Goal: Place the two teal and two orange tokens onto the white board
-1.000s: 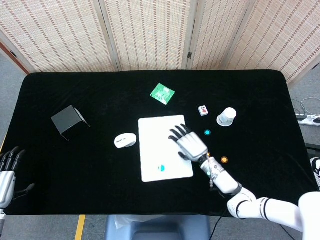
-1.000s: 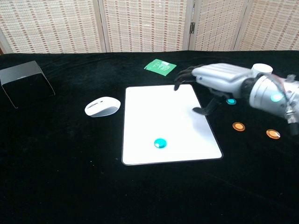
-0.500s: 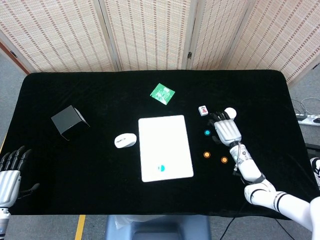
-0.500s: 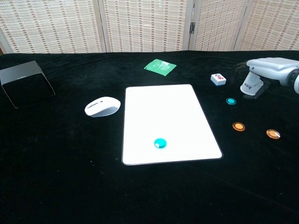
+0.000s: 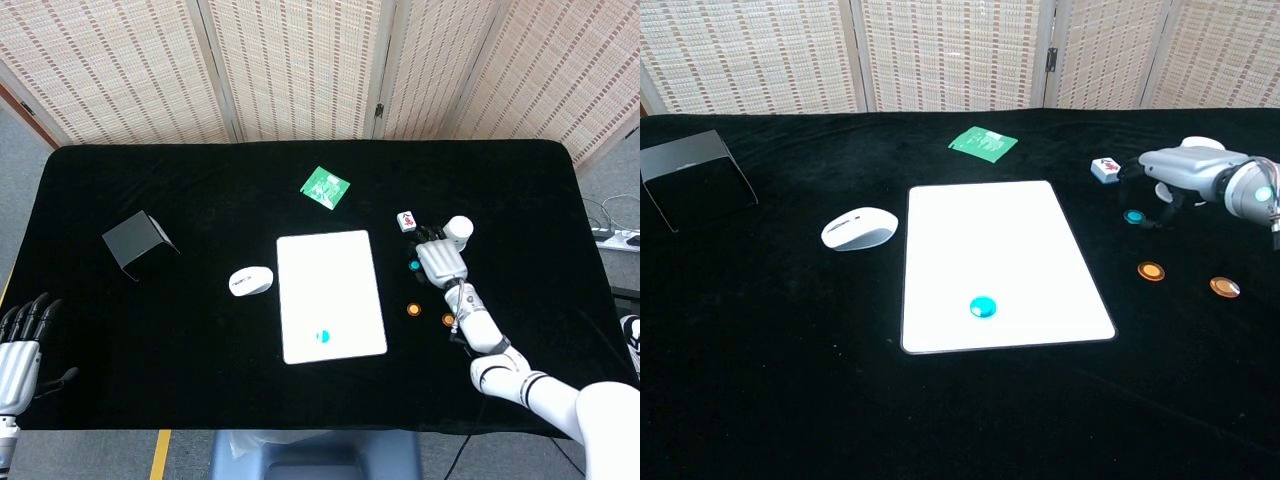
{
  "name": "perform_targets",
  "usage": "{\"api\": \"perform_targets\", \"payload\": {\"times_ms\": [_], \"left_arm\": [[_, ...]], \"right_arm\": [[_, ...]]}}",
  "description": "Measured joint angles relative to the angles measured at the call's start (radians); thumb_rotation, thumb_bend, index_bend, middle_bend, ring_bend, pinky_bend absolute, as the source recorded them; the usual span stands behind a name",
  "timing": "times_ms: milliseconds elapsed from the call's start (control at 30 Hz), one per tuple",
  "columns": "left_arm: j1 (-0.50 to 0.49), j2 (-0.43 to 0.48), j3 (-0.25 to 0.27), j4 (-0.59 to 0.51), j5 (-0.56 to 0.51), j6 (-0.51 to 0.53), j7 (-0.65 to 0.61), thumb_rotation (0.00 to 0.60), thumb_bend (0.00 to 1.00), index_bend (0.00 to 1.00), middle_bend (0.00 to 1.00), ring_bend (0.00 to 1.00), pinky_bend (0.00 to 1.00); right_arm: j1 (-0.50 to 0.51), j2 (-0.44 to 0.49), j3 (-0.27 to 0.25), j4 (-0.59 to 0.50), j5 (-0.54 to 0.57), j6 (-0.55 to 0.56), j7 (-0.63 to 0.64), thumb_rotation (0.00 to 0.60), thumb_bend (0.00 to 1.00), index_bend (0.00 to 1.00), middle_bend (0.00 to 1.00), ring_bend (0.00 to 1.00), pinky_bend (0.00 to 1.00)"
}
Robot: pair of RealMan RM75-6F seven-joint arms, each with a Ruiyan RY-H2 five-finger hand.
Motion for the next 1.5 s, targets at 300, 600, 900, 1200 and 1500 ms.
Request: {"api": "perform_targets", "payload": {"times_ms": [300, 600, 900, 1200, 1500], "left_arm": [[0.000, 0.001, 0.002, -0.001, -0.005, -0.005, 0.002, 0.600, 0.20, 0.06, 0.00, 0.01, 0.00], [-0.001, 0.003, 0.000, -0.006, -0.007, -0.005, 0.007, 0.600, 0.20, 0.06, 0.00, 0.01, 0.00], [-0.002, 0.006, 0.000, -0.010, -0.004, -0.002, 0.007, 0.600, 0.20, 0.06, 0.00, 0.01, 0.00], [0.001, 0.012, 0.001, -0.018, 0.001, 0.005, 0.004, 0.600, 0.20, 0.06, 0.00, 0.01, 0.00], [0.008, 0.017, 0.005, -0.022, 0.003, 0.012, -0.003, 0.600, 0.20, 0.06, 0.00, 0.01, 0.00]], "right_arm": [[0.016, -0.030, 0.000, 0.059, 0.005, -0.026, 0.004, 0.600, 0.41, 0.40, 0.16, 0.02, 0.00], [0.019, -0.047, -0.003, 0.088, -0.010, -0.031, 0.029, 0.600, 0.41, 0.46, 0.18, 0.03, 0.00], [0.012, -0.022, -0.002, 0.058, -0.040, 0.004, 0.052, 0.600, 0.41, 0.49, 0.20, 0.03, 0.00], [0.003, 0.061, -0.018, -0.144, -0.122, 0.074, 0.056, 0.600, 0.41, 0.50, 0.21, 0.04, 0.00], [0.015, 0.120, -0.091, -0.433, -0.287, 0.116, 0.021, 0.600, 0.41, 0.50, 0.21, 0.04, 0.00]]}}
